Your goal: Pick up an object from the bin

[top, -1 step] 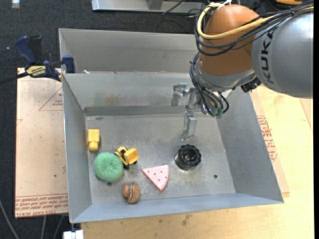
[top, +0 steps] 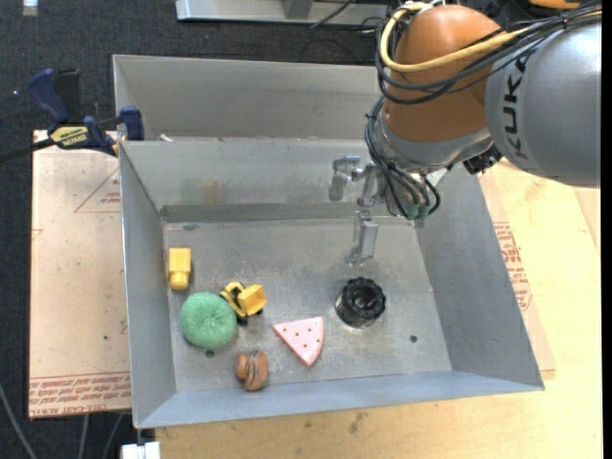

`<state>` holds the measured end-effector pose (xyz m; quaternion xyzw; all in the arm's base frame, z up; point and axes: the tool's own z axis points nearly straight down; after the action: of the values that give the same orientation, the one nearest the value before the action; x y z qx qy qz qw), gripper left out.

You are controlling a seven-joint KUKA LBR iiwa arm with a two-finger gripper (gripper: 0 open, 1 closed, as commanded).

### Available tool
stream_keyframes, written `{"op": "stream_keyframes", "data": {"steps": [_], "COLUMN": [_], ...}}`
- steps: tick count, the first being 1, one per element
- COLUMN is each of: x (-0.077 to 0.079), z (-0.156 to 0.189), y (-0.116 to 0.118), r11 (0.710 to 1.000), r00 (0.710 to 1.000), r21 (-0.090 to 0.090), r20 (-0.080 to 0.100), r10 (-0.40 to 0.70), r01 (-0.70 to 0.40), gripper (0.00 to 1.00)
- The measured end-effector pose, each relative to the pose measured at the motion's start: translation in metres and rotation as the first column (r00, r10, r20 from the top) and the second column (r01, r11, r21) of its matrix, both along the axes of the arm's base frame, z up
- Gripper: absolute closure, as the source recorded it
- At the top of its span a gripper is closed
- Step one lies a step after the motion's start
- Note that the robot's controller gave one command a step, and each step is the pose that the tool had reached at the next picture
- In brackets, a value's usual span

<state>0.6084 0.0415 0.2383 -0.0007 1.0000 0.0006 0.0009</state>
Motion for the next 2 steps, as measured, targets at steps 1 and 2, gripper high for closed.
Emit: {"op": "stream_keyframes", "data": {"steps": [1,2], "x": [-0.041,-0.047], "z": [-0.017,-0.063], "y": [-0.014,-0.060], "r11": [0.999,0.992], "r00": [0.999,0.992], "r21": [0.000,0.000], "r20": [0.004,0.002], "r10": [0.048,0.126], "r01": [-0.048,-0.126], "gripper": [0.00,0.00]}}
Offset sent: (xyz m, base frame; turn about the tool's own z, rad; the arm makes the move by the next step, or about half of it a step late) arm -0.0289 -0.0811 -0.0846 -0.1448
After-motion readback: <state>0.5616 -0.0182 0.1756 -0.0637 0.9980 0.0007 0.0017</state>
